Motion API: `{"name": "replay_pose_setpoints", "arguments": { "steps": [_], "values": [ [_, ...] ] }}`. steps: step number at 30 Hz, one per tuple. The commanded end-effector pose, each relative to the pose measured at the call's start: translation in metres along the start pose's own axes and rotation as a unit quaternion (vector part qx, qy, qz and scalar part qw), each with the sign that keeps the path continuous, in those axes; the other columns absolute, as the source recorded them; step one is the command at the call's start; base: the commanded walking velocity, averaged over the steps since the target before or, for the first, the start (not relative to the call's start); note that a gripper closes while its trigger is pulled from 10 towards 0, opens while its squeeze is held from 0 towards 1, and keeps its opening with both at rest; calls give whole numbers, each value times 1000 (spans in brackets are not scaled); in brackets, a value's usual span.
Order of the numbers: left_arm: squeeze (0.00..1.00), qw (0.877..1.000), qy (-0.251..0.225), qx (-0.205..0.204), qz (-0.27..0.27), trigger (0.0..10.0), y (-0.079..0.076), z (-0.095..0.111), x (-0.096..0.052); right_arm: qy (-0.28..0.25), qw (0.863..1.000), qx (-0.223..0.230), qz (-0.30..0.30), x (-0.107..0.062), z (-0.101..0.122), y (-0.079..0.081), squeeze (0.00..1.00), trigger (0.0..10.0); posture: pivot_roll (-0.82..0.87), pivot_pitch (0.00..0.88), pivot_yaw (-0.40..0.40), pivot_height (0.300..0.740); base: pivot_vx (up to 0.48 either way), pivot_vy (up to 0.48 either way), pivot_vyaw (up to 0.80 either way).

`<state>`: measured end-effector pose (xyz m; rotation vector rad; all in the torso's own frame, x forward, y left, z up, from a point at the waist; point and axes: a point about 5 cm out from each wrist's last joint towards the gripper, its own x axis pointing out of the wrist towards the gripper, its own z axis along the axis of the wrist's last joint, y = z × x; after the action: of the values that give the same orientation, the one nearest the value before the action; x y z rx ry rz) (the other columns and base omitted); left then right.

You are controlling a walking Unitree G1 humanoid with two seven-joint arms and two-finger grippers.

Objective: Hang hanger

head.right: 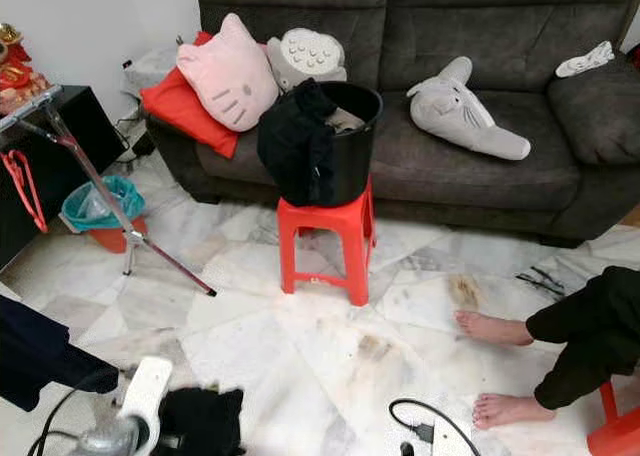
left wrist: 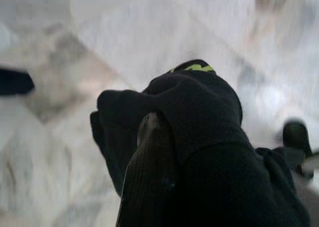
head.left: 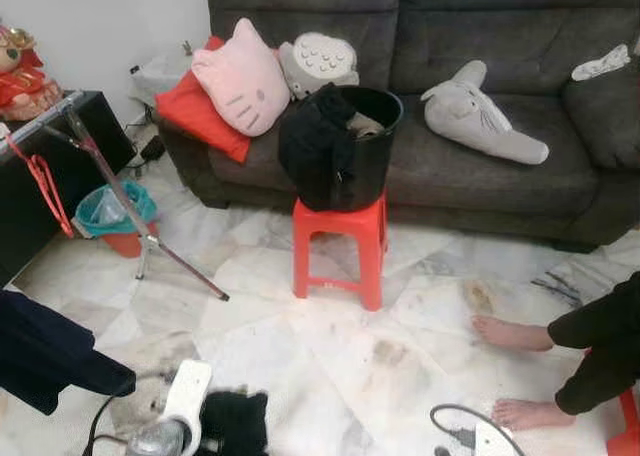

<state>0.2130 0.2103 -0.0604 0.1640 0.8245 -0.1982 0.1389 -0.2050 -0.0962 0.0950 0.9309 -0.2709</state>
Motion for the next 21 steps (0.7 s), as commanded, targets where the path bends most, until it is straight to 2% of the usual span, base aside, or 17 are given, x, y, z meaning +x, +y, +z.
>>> {"name": "replay_pose_setpoints", "arguments": {
  "steps": [1, 2, 4, 9, 12, 14, 15, 21],
  "values": [
    [0, 1000, 6, 14, 7, 10000, 4, 0, -1, 6, 1000, -2, 2, 0, -3, 2, 0, 10000, -26, 0, 85, 740, 0, 0, 0],
    [0, 999, 39, 27, 10, 10000, 6, -16, -5, 11, 1000, 1, 6, -1, -6, 2, 0, 10000, -25, 0, 86, 740, 0, 0, 0],
    [0, 998, 48, 33, 12, 10000, 7, -20, -7, 12, 1000, 1, 7, -1, -7, 2, 0, 10000, -25, 0, 86, 740, 0, 0, 0],
    [0, 995, 94, 34, 14, 10000, 12, -52, -19, 11, 1000, 21, 10, -2, -9, 2, 0, 10000, -24, 0, 94, 740, 0, 0, 0],
    [0, 995, 96, 33, 15, 10000, 13, -54, -20, 12, 1000, 20, 10, -2, -9, 2, 0, 10000, -24, 0, 94, 740, 0, 0, 0],
    [0, 995, 98, 20, 24, 10000, 14, -56, -21, 20, 1000, 2, 10, -3, -12, 1, 0, 10000, -18, 0, 88, 740, 0, 0, 0],
    [0, 995, 93, 9, 29, 10000, 15, -55, -21, 17, 1000, 0, 14, -3, -12, 1, 0, 10000, -10, 0, 84, 740, 0, 0, 569],
    [0, 996, 84, 4, 29, 10000, 15, -50, -19, 13, 1000, -10, 24, -3, -12, 3, 0, 10000, -12, 0, 88, 740, 0, 0, 761]
  ]
}}
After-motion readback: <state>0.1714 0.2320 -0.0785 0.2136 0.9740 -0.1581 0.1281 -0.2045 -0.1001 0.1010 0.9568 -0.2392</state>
